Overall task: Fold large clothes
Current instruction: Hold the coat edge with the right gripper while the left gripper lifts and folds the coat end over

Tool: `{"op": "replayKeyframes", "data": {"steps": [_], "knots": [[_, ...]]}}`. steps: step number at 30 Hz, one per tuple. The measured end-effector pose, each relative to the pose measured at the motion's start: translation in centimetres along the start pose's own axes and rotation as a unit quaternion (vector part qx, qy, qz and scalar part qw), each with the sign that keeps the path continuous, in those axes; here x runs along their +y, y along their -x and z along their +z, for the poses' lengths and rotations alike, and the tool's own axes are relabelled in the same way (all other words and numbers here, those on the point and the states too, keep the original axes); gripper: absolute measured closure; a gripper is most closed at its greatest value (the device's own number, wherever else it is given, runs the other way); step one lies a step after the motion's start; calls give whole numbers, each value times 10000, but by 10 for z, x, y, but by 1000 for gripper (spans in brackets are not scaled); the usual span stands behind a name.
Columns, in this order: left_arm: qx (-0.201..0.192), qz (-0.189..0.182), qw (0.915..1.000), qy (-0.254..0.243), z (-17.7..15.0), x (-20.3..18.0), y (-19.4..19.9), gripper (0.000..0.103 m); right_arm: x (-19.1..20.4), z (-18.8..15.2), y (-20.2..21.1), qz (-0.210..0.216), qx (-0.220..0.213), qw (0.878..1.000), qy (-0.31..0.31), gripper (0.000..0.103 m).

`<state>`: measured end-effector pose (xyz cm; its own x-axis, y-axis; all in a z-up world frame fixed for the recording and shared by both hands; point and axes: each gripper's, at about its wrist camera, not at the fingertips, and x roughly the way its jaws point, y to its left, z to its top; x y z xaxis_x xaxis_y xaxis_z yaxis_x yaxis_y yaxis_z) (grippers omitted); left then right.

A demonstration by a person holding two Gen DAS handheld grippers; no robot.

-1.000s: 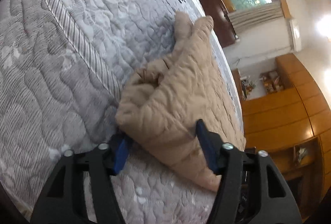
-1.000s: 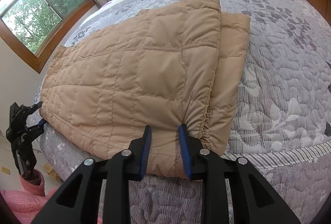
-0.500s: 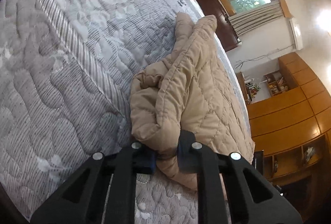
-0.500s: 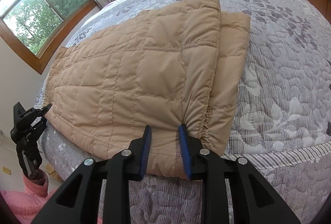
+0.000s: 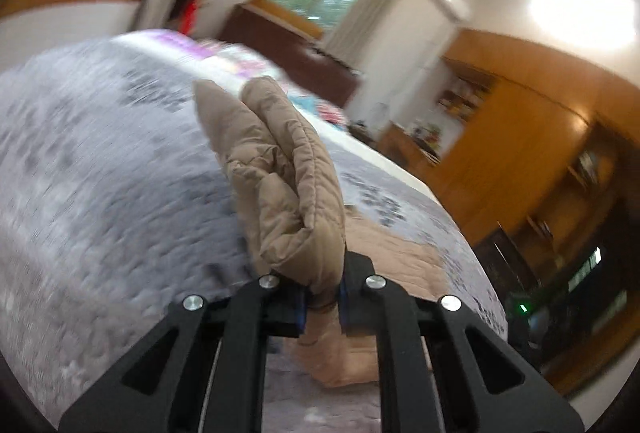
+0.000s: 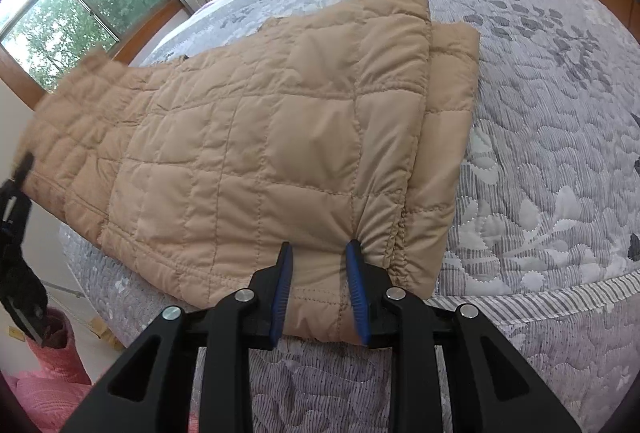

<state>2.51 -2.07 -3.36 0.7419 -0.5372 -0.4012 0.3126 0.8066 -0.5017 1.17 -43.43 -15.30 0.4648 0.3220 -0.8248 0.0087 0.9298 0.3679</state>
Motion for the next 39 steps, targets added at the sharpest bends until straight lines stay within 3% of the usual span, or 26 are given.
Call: {"op": "replayKeyframes", "data": {"steps": [5,11,24,29,39], "knots": [[301,-537,9951,-778,-8,-57,-22,94,0,2,-1,39,27,10000,-15,76],[800,-792,9858,-1245,-28,-90,-61,93,-3,2,-2,88,45,9999,-21,76],[1924,-692,9675,-1487,-79,-94,-139,92,-5,2,-4,162,75,9998,-6,76],[2179,-619,9626,-1488,-92,-86,-155,92,-7,3,-4,180,90,9998,-6,76],[2323,-611,9590,-1500,-97,-81,-165,92,-6,3,-4,178,86,9998,-6,76]]}}
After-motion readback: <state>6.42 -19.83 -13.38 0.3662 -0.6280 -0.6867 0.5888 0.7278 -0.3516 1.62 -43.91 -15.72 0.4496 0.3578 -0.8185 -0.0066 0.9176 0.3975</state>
